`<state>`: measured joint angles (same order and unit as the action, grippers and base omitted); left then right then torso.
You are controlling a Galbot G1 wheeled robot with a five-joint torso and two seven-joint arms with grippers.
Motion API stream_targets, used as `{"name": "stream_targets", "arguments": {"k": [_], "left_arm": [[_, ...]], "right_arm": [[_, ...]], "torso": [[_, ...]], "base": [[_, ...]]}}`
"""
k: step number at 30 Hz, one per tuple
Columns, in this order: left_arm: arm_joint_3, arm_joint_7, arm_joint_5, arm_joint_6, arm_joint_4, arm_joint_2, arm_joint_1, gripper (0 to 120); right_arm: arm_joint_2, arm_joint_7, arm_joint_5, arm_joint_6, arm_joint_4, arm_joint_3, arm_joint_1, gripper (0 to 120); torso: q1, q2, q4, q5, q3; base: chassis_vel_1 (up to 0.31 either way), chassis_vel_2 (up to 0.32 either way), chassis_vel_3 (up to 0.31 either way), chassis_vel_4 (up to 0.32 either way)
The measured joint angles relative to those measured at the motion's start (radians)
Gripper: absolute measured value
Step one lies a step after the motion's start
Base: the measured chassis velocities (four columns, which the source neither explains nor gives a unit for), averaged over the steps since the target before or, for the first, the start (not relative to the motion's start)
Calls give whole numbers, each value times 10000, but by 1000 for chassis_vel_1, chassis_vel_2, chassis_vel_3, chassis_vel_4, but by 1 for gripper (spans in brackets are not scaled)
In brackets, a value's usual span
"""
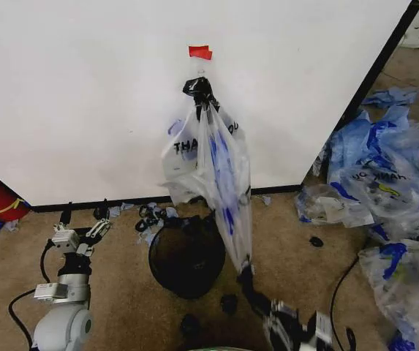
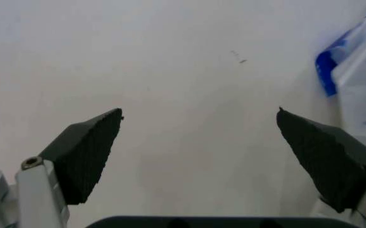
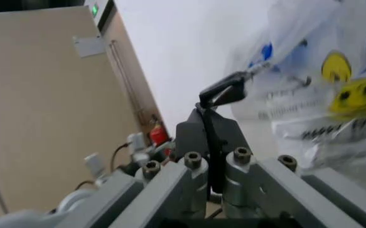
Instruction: Pick up the garbage bag from the wall and place it over the trash bin.
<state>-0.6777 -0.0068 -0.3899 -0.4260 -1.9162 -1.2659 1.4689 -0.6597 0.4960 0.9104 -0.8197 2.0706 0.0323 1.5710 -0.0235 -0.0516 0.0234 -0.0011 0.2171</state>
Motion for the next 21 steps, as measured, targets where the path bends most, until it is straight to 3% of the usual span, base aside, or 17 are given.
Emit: {"name": "stream_targets", "arguments": {"k": [13,21], "left_arm": [[59,-28,67,147,-105,-102,-79,97],[516,-233,-41,493,-965,74,153,97]], "right_arm": [[120,-1050,513,651,-272,-1323,-2699,0],[-165,-1505,626,878,-782,-2536,-4493,0]], "torso": [[0,0,2,0,0],[0,0,1,0,1]], "base": [[0,0,0,0],[0,0,0,0]]}}
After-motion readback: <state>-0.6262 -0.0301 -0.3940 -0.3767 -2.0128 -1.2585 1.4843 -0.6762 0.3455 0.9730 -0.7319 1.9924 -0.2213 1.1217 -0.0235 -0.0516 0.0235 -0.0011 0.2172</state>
